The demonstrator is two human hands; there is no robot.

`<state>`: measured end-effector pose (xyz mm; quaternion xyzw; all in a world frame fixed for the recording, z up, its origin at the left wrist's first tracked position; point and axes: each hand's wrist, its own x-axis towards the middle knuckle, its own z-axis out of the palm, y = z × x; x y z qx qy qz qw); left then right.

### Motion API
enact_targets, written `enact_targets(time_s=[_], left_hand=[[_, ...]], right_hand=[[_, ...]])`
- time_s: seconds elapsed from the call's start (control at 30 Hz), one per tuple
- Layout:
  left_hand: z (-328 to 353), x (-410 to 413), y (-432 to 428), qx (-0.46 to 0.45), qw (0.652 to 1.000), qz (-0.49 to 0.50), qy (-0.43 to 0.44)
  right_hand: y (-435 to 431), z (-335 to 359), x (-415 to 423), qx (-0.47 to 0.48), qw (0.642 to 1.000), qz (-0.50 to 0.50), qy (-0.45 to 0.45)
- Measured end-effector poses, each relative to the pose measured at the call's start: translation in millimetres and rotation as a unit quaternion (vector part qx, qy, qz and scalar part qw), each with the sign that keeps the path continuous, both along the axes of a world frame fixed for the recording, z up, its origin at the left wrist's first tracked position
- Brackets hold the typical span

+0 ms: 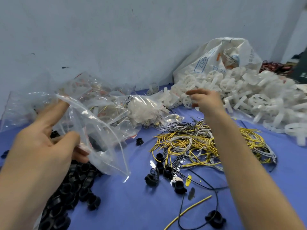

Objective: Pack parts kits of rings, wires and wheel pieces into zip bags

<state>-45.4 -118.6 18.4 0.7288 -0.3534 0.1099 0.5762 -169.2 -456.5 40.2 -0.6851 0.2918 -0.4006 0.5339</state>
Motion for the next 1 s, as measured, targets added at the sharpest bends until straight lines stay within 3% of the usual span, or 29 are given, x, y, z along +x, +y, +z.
enact_targets(time_s=[0.07,0.13,0.2,0.23,0.47,0.67,0.87,1.0], left_hand=[[2.4,-2.2,-2.5,-0.020,0.999,-0.024,0.012],[4.1,-6.6,-6.3,-0.038,0.999,-0.022,0.013],[7.1,-14.5,-8.8,-0.057,0.998,-0.035,0.023],[7.7,-15.7,-8.9,-0.068,0.997,-0.039,0.028],[8.0,-15.6,-4.0,-0.071,0.996,-0.045,0.037],[10.7,-13.3,-4.1,-0.067,0.996,-0.042,0.028],[12.0,-19.8,-8.2,-0.055,0.997,-0.053,0.025],[13.0,-24.5,-7.5,-0.045,0.998,-0.043,0.012]], right_hand=[[-13.5,-1.0,23.6,-0.172,0.962,0.026,0.209],[-33.4,-11.7,37.5,-0.277,0.867,0.075,0.408],[-49.3,-25.7,39.3,-0.308,0.803,0.096,0.501],[-55.3,-33.9,38.1,-0.303,0.798,0.092,0.513],[-68.1,-75.5,42.8,-0.283,0.819,0.055,0.495],[-76.0,-47.5,35.8,-0.273,0.883,-0.006,0.382],[-62.7,-13.7,20.7,-0.160,0.938,0.120,0.282],[-50.4,-3.0,10.9,-0.085,0.942,0.205,0.250]])
